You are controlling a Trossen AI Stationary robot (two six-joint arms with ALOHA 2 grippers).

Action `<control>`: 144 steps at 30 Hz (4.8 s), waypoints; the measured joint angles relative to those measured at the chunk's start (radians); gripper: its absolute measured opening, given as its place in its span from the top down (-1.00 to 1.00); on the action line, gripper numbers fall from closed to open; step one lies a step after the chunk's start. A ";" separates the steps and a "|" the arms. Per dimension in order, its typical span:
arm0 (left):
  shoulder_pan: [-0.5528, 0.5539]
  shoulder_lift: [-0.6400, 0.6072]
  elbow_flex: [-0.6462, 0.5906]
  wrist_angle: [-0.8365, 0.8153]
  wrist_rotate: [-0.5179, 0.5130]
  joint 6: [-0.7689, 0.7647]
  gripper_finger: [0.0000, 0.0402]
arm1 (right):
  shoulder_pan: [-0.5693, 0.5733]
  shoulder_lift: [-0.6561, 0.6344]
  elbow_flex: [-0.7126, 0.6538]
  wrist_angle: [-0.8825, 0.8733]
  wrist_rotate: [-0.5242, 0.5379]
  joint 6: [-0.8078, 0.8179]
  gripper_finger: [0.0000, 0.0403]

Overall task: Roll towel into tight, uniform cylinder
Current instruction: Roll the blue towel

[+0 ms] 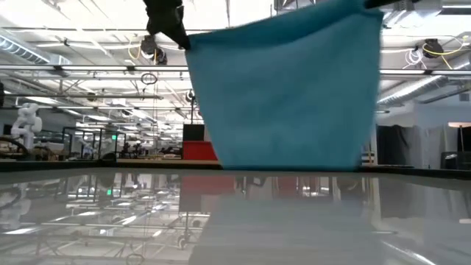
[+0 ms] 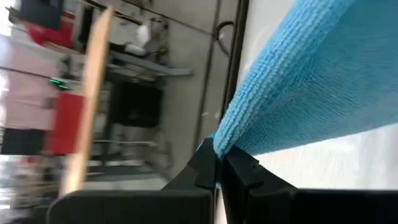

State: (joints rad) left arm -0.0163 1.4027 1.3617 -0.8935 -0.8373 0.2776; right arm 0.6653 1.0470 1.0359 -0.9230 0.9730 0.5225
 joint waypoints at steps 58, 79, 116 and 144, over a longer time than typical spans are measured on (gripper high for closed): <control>-0.221 0.181 -0.372 0.272 0.259 -0.417 0.96 | 0.151 0.308 -0.435 0.855 -0.350 0.415 1.00; 0.054 0.250 -0.371 0.559 0.371 -0.207 0.96 | 0.155 0.301 -0.435 0.548 -0.281 0.828 1.00; -0.035 0.371 -0.371 0.710 0.156 -0.132 -0.16 | 0.190 0.339 -0.436 0.277 -0.132 1.014 0.26; 0.173 0.156 -0.408 0.450 0.794 -0.425 -0.16 | 0.228 0.338 -0.436 0.666 -0.141 0.583 0.28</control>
State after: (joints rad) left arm 0.1563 1.5591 0.9534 -0.4438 -0.0432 -0.1478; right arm 0.8932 1.3849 0.6003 -0.2566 0.8322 1.1057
